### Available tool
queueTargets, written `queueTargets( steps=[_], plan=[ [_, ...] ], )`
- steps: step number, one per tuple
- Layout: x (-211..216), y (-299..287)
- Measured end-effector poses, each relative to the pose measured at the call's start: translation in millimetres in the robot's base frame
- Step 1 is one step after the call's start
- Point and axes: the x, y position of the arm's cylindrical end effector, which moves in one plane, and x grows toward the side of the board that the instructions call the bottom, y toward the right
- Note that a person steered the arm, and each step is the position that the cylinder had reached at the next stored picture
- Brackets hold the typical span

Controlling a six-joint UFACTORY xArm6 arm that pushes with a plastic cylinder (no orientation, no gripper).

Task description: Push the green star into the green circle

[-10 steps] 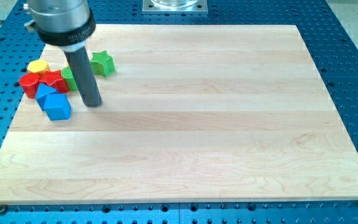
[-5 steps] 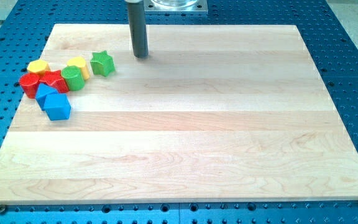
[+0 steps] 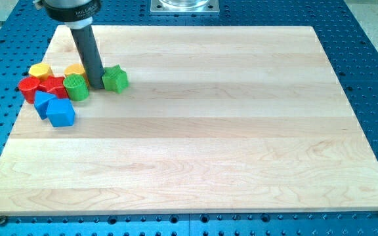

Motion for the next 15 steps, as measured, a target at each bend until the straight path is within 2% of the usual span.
queueTargets(
  steps=[2,3,4,5,6,9,10,11,12,15],
  plan=[
    [-26,33],
    [-17,45],
    [-54,70],
    [-38,81],
    [-2,88],
    [38,139],
    [71,138],
    [57,115],
    [45,68],
    [34,69]
  ],
)
